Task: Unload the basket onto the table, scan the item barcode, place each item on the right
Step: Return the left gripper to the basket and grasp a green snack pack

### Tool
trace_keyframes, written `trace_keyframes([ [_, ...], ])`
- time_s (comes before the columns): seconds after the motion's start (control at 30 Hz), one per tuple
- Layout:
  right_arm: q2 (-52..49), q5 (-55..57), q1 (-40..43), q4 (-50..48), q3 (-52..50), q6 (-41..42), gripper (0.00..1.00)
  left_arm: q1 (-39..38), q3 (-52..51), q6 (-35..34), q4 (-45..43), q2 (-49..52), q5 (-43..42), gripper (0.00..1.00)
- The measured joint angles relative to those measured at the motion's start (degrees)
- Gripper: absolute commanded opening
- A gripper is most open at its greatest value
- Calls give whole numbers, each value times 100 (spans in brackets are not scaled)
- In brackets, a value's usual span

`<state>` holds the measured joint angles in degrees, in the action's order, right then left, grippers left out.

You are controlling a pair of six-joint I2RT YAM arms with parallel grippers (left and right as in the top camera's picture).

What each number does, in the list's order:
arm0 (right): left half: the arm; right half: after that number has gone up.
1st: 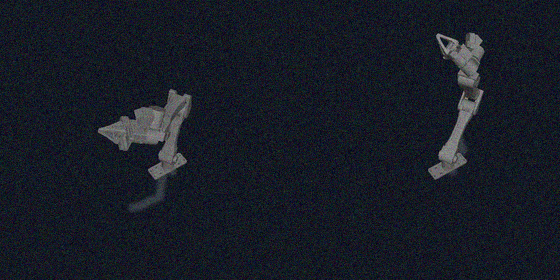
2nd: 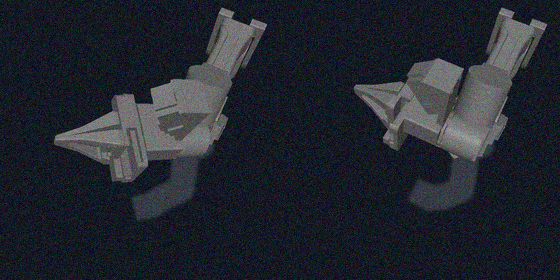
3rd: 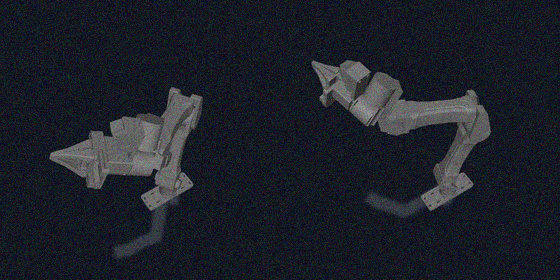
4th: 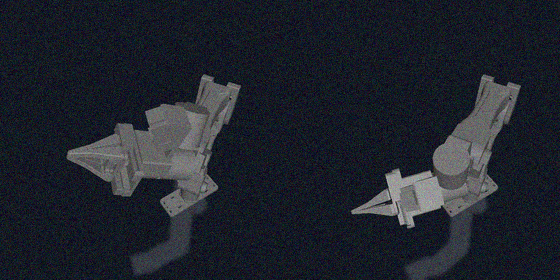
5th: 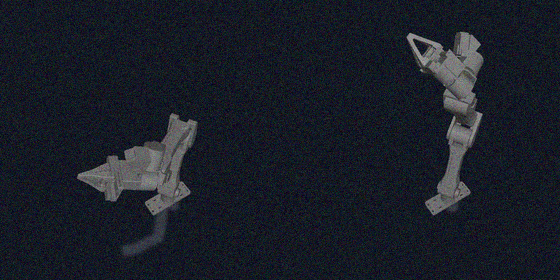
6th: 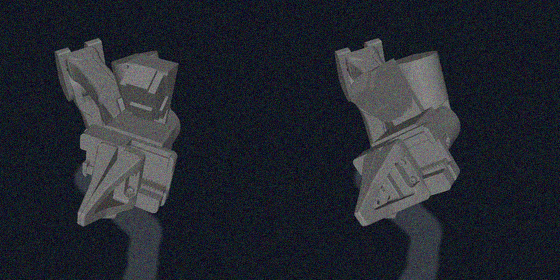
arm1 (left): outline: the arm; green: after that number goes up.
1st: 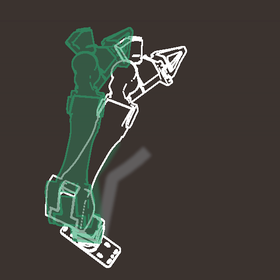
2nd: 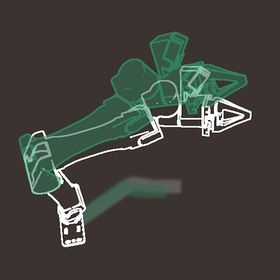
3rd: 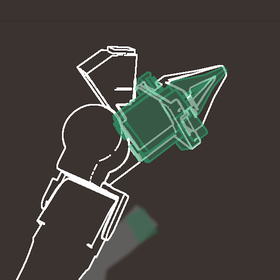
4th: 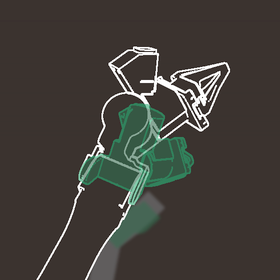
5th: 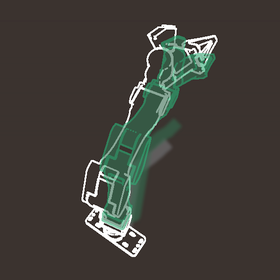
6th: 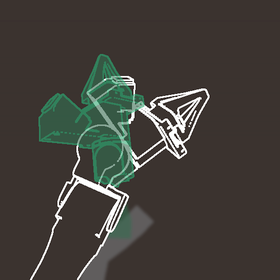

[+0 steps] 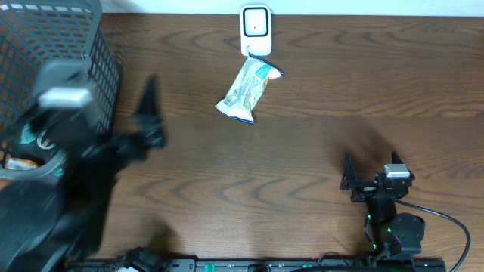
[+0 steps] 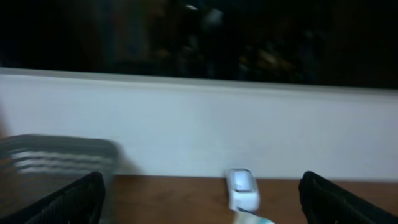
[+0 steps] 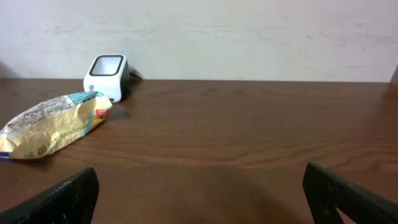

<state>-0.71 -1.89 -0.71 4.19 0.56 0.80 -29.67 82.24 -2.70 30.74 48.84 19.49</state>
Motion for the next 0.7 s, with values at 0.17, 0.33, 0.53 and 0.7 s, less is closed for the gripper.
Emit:
trace_keyframes([
  [0.17, -2, 0, 0, 2, 0, 0, 99, 0, 42, 109, 719, -892, 1132, 98],
  [0.33, 0, 0, 0, 2, 0, 2, 99, 0, 42, 127, 1016, -804, 1904, 98],
  [0.53, -2, 0, 0, 2, 0, 0, 99, 0, 42, 278, 1075, -411, 2900, 98],
  [0.7, 0, 0, 0, 2, 0, 2, 99, 192, 35, 861, 564, 11, 3517, 98],
])
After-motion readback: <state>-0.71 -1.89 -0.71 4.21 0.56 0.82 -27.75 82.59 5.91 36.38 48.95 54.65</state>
